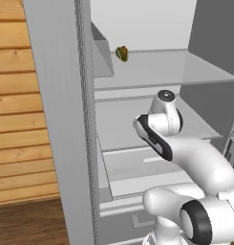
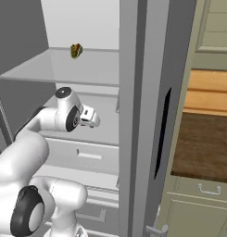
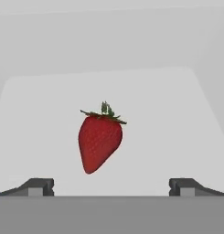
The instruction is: Take the strawberry from the fridge and place it on top of the pancake, located on the dining counter.
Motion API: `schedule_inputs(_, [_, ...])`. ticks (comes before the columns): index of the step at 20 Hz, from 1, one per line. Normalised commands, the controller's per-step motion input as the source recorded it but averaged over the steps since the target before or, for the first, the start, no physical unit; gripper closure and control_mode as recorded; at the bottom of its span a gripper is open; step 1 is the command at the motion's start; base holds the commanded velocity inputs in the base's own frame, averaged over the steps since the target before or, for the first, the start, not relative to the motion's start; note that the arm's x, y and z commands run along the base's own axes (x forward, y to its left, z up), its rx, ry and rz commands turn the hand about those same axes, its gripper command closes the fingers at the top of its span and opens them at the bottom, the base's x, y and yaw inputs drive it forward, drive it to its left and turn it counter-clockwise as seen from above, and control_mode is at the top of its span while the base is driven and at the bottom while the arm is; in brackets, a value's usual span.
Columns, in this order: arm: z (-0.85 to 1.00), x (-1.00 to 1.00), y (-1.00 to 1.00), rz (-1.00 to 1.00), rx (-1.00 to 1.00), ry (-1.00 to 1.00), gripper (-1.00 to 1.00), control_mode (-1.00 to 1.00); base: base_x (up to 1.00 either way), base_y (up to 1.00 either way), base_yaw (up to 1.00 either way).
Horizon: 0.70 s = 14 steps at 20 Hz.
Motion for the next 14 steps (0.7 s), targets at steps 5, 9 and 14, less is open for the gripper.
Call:
schedule_inputs(5, [0.00, 0.39, 0.04, -0.02, 0.00, 0.00, -1.00, -1.00, 0.00, 0.00, 0.00])
schedule_inputs(9, [-0.06, 0.28, 0.00, -0.07, 0.00, 0.00, -1.00, -1.00, 0.00, 0.00, 0.00])
schedule_inputs(14, [-0.03, 0.32, 0.00, -0.07, 0.00, 0.00, -1.00, -1.00, 0.00, 0.00, 0.00])
